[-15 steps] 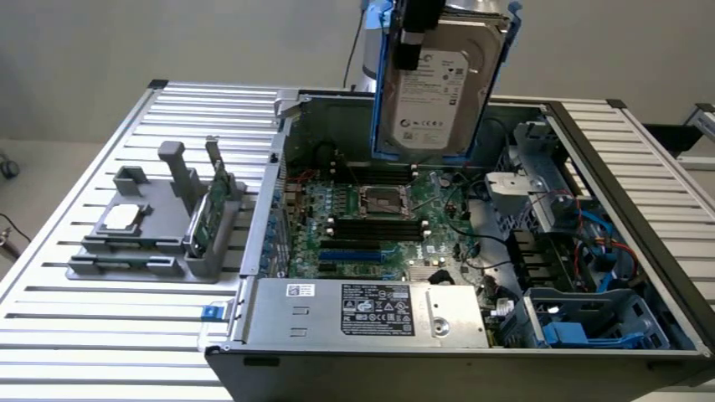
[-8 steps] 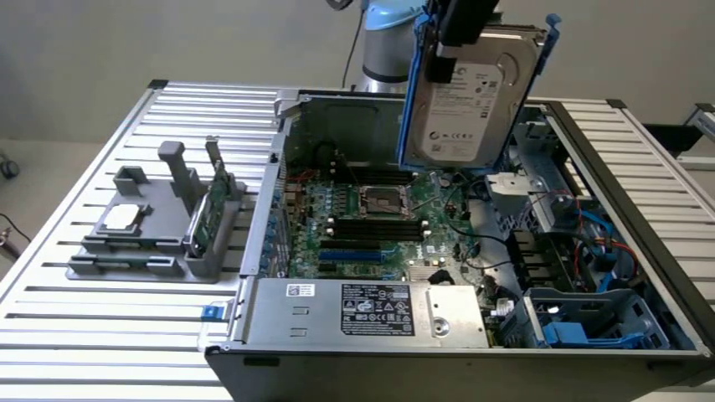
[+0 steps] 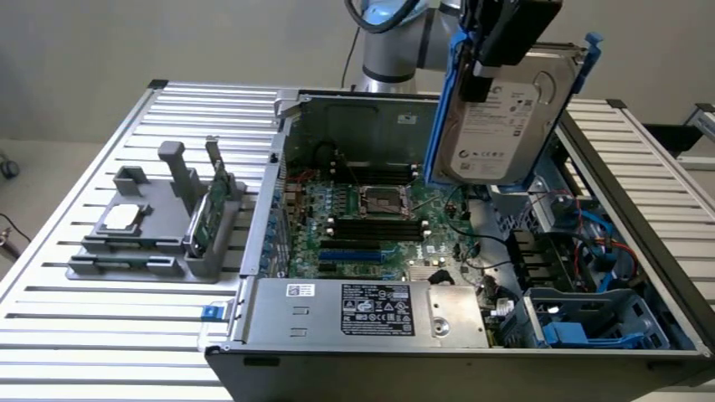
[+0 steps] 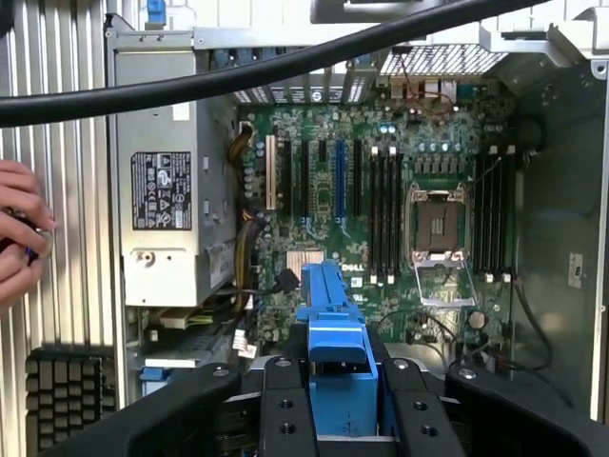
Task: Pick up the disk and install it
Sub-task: 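Pick up the disk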
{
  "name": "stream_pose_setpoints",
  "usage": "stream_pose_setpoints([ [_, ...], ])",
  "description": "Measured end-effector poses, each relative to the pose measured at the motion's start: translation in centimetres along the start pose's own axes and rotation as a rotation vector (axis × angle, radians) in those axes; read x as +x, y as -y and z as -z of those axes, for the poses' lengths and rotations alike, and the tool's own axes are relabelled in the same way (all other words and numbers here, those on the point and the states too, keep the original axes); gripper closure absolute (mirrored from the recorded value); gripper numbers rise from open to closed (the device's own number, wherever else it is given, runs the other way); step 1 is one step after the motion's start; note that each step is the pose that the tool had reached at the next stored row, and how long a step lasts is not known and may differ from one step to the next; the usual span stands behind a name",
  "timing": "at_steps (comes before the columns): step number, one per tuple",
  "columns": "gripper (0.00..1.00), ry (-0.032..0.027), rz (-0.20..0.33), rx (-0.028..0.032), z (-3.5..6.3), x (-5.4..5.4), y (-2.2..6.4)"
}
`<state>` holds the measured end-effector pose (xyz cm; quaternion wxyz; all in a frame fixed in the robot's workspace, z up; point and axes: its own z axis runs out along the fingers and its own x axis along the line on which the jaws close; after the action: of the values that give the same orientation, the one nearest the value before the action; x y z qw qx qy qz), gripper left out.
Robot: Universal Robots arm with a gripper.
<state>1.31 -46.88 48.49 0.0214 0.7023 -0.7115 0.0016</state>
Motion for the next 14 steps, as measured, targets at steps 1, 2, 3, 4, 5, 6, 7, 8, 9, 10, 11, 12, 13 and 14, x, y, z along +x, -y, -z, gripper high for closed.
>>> stream_pose_setpoints([
  [1, 0.67, -0.0002, 0.0, -0.0001, -0.03, 0.3, 0.26],
  [2, 0.67, -0.0001, 0.0, 0.0, -0.06, 0.7, 0.49],
  [3, 0.67, -0.0002, 0.0, 0.0, -0.07, 1.0, 0.71],
  [4, 0.67, -0.0001, 0.0, 0.0, -0.09, 1.4, 0.91],
  [5, 0.67, -0.0001, 0.0, 0.0, -0.09, 1.7, 1.08],
  [6, 0.67, -0.0001, 0.0, 0.0, -0.1, 2.1, 1.24],
  [7, 0.67, 0.0, 0.0, -0.0001, -0.12, 2.5, 1.36],
  [8, 0.67, -0.0003, 0.0, -0.0002, -0.11, 2.9, 1.47],
  [9, 0.67, 0.0, 0.0, -0.0002, -0.14, 3.3, 1.58],
  [10, 0.67, -0.0002, 0.0, -0.0005, -0.14, 3.7, 1.67],
  [11, 0.67, 0.0, 0.0, -0.0008, -0.16, 4.1, 1.76],
  [12, 0.67, -0.0002, 0.0, -0.0019, -0.16, 4.5, 1.83],
  [13, 0.67, -0.0001, 0.0, -0.0032, -0.18, 4.9, 1.91],
  [14, 0.67, -0.0002, 0.0, -0.0044, -0.18, 5.3, 1.98],
])
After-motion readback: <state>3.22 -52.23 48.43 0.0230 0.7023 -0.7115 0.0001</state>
